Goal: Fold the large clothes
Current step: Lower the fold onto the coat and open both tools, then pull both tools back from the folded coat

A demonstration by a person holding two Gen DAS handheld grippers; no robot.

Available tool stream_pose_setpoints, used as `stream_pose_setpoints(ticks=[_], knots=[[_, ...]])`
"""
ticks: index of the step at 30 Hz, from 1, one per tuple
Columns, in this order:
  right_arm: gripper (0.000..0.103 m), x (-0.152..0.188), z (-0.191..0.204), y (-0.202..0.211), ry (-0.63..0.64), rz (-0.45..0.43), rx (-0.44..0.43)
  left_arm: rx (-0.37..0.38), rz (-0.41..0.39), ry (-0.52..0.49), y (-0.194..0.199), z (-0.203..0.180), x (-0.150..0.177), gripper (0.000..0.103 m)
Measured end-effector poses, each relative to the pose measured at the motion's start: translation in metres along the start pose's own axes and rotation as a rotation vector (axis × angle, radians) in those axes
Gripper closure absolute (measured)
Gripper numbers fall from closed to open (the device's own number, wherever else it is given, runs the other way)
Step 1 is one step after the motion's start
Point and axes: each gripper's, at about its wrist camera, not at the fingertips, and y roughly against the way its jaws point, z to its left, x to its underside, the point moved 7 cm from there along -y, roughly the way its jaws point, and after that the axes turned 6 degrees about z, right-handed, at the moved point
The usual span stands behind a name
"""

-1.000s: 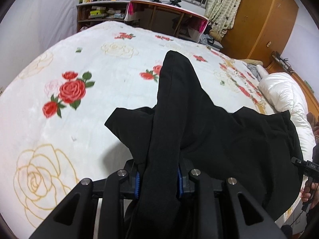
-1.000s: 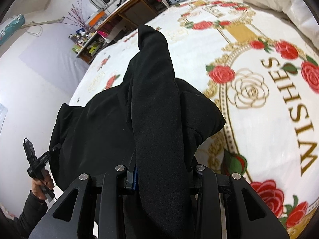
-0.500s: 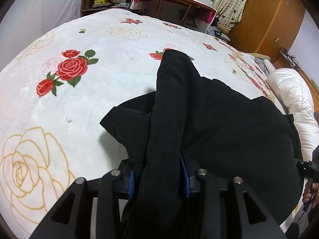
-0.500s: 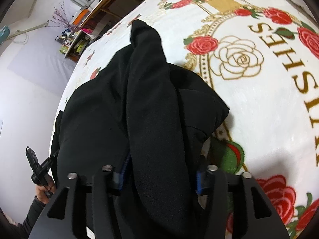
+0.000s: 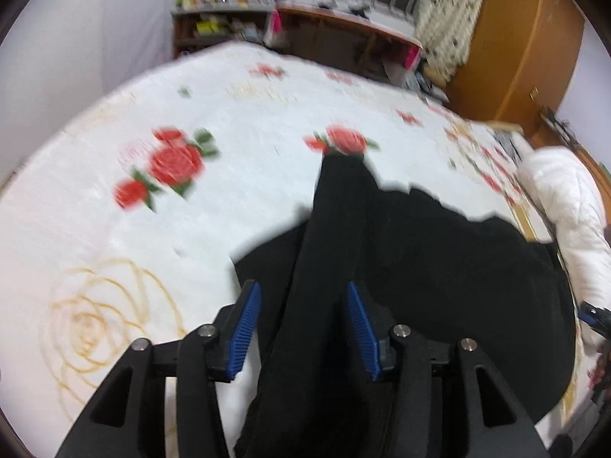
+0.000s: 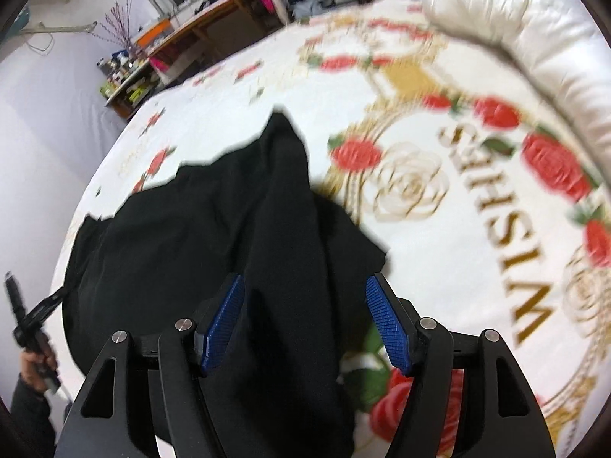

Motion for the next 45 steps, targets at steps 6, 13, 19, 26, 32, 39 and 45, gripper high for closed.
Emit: stream_pose_setpoints(ticks=[6,13,19,26,32,39,45], knots=[[0.041,-0.014,0.040,-0.001,0.081,-0.077,-0.003,0.073,-0.036,-0.039,-0.003,-0.033,-0.026,0.053],[0.073,-0.026,0.049,-0.068,0.119,0.020,0.078,0.041,0.056,-0.077,-0.083,-0.058,-0.035,0.053],[0.082,-0.029,0.038,-0.087,0.113,0.044,0.118,-0.006,0.055,-0.097,-0.096,-0.061,-0.030,0.053],[0.080,-0.016,0.055,-0.038,0.113,-0.012,0.131,-0.018,0.016,-0.097,-0.047,-0.065,-0.019,0.053],[0.051,0.024,0.078,0.022,0.141,-0.085,0.110,-0.001,-0.030,-0.132,0.014,-0.078,0.015,0.049],[0.050,0.078,0.104,0.058,0.178,-0.111,0.098,-0.009,-0.038,-0.124,0.064,-0.082,0.056,0.044],[0.041,0.111,0.128,0.078,0.229,-0.130,0.112,-0.007,-0.034,-0.136,0.093,-0.090,0.079,0.036]])
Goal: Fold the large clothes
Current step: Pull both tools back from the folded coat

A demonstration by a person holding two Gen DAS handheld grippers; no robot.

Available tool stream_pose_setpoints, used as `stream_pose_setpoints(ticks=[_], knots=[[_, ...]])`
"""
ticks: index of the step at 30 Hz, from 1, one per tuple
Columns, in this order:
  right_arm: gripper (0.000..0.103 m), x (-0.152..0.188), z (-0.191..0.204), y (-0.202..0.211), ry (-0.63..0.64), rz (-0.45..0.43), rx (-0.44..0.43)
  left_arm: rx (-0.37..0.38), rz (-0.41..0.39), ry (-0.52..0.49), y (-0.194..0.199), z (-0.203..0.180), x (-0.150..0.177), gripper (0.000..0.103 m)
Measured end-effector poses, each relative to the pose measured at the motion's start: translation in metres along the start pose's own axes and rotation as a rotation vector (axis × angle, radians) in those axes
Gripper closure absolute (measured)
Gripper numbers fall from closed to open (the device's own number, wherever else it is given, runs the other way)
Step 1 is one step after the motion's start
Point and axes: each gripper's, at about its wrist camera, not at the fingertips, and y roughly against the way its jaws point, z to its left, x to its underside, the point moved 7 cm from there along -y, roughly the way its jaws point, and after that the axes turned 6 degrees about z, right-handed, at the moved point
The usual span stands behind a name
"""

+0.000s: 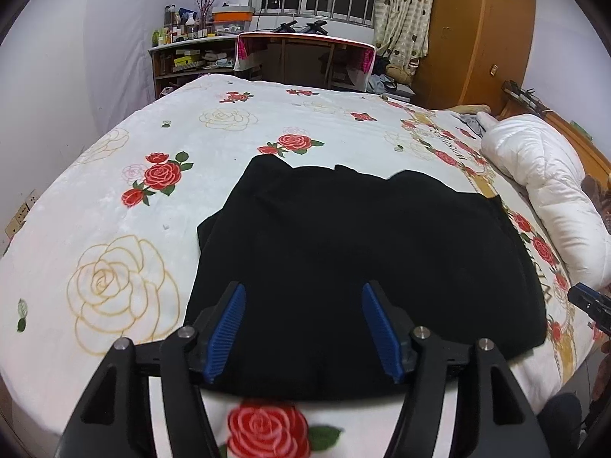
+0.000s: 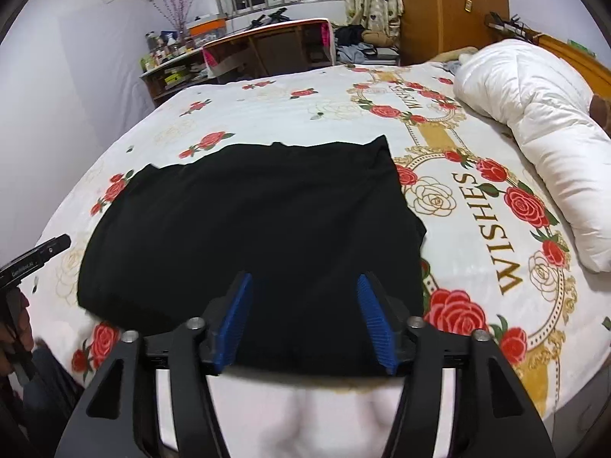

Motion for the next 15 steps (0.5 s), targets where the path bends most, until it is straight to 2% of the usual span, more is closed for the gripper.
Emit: stream_pose_setpoints(ticks=[15], knots=[[0.039,0.030,0.039,0.039,0.033,-0.058,-0.008,-0.029,-0.022,-0.044,0.043,-0.024,0.029,0.031]])
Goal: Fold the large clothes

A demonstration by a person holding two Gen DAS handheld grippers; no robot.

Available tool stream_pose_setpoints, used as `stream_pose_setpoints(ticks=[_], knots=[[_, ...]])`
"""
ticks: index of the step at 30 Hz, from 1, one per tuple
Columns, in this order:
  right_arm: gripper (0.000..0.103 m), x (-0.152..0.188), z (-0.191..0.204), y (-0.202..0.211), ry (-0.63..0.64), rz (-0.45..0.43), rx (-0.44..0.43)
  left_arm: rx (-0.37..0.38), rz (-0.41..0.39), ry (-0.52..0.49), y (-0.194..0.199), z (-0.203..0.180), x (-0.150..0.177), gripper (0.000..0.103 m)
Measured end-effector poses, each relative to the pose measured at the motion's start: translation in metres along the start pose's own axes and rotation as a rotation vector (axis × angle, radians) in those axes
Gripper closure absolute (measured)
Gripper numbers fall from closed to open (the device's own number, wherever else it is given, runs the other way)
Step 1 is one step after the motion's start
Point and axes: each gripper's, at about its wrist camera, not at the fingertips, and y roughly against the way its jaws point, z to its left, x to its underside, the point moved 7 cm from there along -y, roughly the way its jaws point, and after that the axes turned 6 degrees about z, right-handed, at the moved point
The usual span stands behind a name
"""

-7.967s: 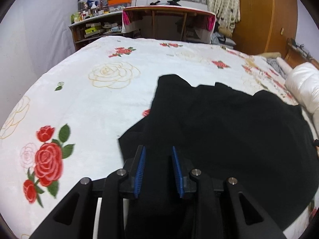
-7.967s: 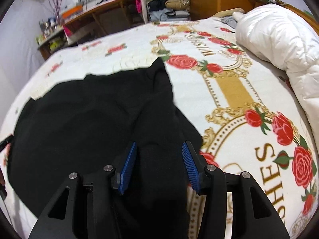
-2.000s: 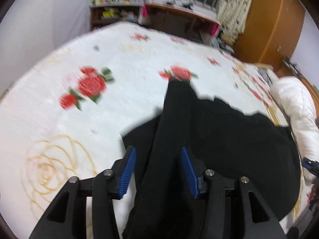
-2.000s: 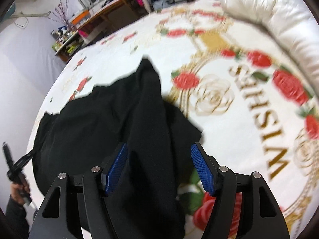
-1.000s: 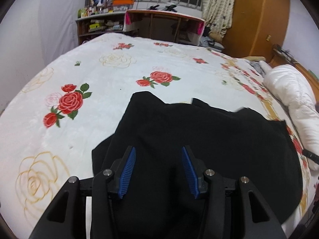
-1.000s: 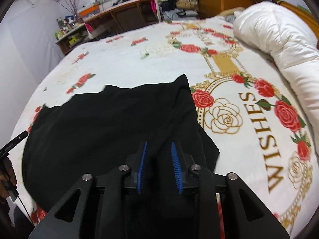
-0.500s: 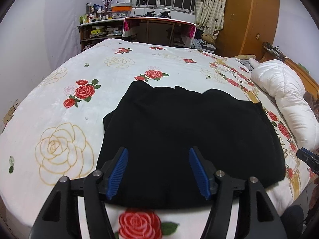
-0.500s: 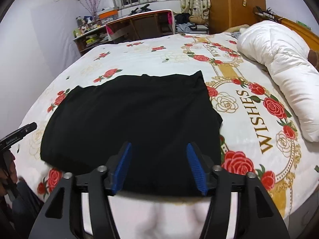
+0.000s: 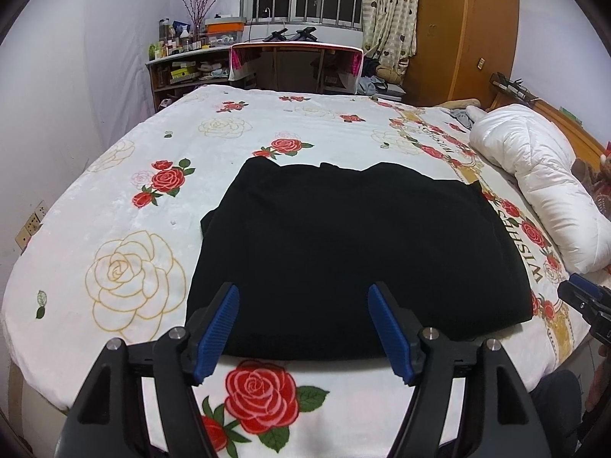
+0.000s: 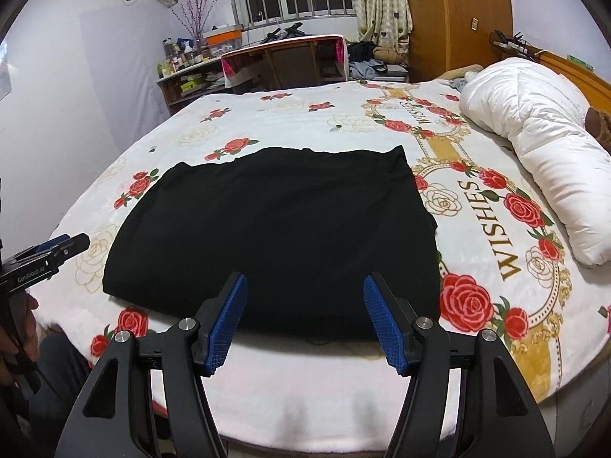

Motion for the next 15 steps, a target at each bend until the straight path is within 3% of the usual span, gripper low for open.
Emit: stream_pose_setpoints(ticks=[15], knots=[[0.039,0.024,0.014,0.002,0.041,0.024,0.013,-0.017,0.033,-0.036,0.000,-0.004,0.025,0.031]])
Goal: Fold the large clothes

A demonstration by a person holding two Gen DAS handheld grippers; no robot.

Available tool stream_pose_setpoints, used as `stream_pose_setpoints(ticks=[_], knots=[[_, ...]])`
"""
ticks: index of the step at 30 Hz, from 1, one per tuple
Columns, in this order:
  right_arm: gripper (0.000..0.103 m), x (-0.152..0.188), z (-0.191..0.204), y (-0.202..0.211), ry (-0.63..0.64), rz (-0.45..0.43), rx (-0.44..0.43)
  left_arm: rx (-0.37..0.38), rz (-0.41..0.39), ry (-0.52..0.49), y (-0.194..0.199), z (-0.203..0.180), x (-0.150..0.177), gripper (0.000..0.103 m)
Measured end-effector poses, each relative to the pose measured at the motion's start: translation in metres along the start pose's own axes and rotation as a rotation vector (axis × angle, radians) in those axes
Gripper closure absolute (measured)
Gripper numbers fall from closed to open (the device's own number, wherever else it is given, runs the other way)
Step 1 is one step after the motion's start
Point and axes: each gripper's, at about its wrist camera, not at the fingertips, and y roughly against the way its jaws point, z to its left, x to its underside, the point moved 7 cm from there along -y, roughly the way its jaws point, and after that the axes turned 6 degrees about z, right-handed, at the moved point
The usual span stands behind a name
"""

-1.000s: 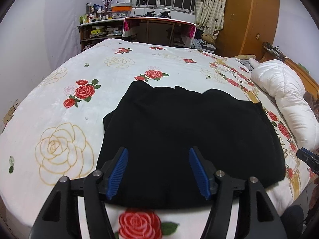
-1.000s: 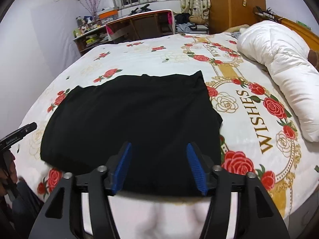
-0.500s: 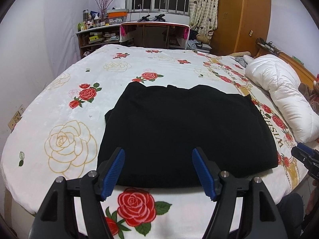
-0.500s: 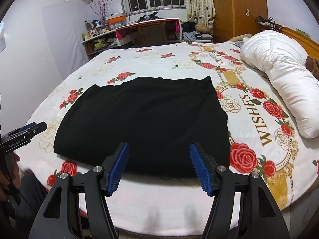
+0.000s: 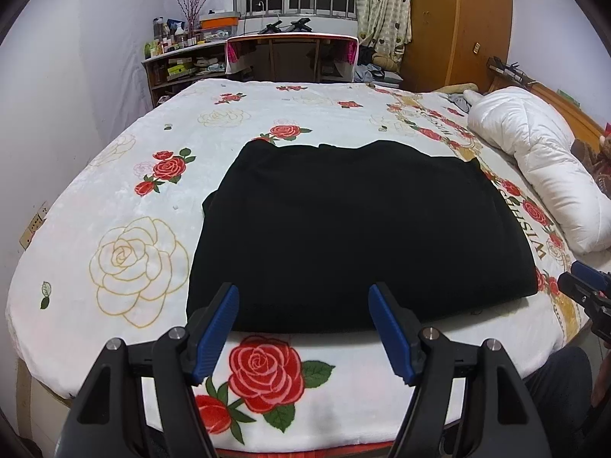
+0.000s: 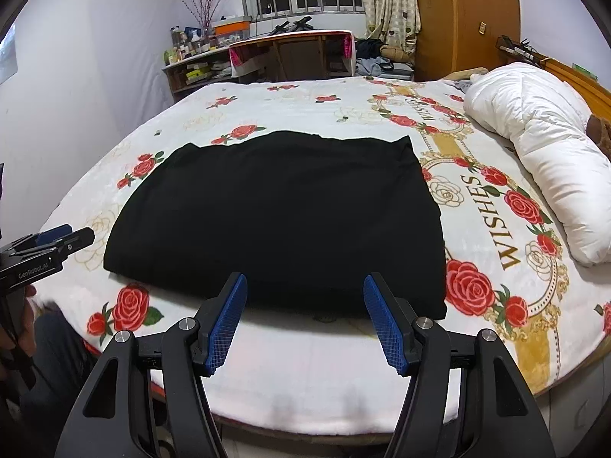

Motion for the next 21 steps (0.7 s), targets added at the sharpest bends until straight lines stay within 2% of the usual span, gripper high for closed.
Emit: stream_pose_setpoints(ticks=[13,17,21], knots=[[0.039,0.0047,0.0055,-0.0030,0.006,0.017,-0.009,0.032,0.020,0.037,-0.0037,0.0022,0.0043,0.031],[0.039,0.0050,0.0054,-0.0038,0.006,0.019,-0.011,0.010,0.027,0.028,-0.0045,0.0013,0.0058,0.031],[0.039,0.0061,0.0040,-0.0055,0.004,0.024,-0.013,0.024,0.028,0.030,-0.0050,0.0007,0.0061,0.031]])
